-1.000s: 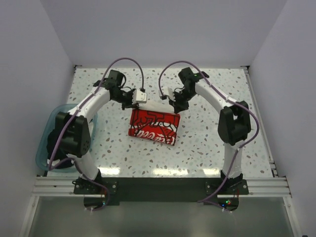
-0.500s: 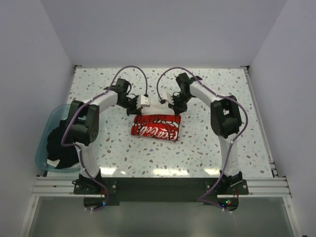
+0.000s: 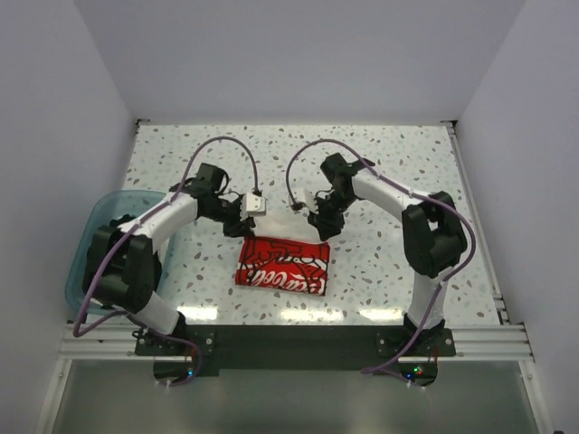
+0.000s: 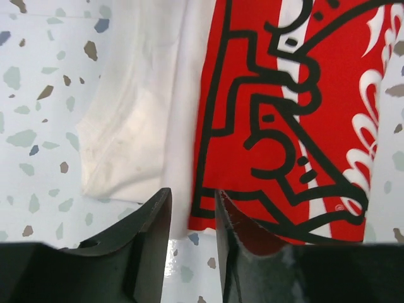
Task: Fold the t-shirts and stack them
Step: Fold the tshirt
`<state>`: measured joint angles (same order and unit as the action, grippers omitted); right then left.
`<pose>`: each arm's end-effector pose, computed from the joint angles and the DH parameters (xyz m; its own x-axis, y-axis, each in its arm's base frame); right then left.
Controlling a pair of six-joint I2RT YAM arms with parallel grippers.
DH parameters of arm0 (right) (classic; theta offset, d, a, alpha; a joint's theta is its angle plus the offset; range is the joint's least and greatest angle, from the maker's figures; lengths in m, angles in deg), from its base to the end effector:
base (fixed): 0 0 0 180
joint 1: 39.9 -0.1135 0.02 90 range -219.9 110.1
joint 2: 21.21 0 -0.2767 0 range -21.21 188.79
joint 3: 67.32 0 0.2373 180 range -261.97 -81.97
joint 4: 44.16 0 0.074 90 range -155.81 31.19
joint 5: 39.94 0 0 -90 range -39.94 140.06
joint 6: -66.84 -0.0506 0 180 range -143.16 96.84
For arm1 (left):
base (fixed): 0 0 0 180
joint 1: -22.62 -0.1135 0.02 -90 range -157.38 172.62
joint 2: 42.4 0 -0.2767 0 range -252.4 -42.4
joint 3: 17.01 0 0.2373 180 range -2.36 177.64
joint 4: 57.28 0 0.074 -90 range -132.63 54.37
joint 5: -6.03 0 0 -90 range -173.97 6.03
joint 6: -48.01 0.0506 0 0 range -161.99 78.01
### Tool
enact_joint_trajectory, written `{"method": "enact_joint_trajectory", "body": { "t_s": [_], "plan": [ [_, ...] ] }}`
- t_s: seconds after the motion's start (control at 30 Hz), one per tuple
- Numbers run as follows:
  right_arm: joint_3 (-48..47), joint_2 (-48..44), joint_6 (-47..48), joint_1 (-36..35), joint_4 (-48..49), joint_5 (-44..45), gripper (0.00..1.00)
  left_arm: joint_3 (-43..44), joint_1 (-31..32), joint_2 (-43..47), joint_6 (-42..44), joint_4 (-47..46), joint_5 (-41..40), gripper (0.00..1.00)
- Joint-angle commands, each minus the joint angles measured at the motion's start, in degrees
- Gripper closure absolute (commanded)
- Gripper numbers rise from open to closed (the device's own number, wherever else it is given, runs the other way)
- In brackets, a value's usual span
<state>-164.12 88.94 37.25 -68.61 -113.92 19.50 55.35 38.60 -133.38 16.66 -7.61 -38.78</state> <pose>0.3037 0.1956 0.2017 -0.0237 -0.8668 -0.4982 -0.9878 -0.0562 0.1449 0.2691 -0.1144 0.2125 -0.0835 0.6500 -0.7553 0.9950 0.0965 -0.0270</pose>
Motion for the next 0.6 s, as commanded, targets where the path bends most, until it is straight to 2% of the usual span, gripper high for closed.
{"method": "enact_joint_trajectory", "body": {
  "t_s": [0.0, 0.13, 0.2, 0.33, 0.57],
  "plan": [
    [-4.15, -2.57, -11.77, 3.82, 0.7, -5.72, 0.64, 1.34, 0.36, 3.26, -4.67, -3.1, 4.2, 0.59],
    [-11.34, 1.2, -23.29, 5.94, 3.07, -11.43, 0.67, 3.63, 4.48, 1.51, -4.51, -6.28, 3.77, 0.55],
    [-12.77, 4.45, -33.28, 6.21, 6.75, -13.98, 0.7, 5.03, 6.5, -1.55, -3.2, -6.81, 3.68, 0.53],
    [-13.39, 7.18, -40.08, 6.47, 12.21, -15.31, 0.79, 8.46, 8.79, -7.36, -3.19, -8.3, 3.86, 0.53],
    [-14.79, 12.89, -51.5, 6.47, 18.54, -17.51, 0.83, 12.77, 10.2, -14.83, -1.53, -9.28, 3.15, 0.53]
  ]
}}
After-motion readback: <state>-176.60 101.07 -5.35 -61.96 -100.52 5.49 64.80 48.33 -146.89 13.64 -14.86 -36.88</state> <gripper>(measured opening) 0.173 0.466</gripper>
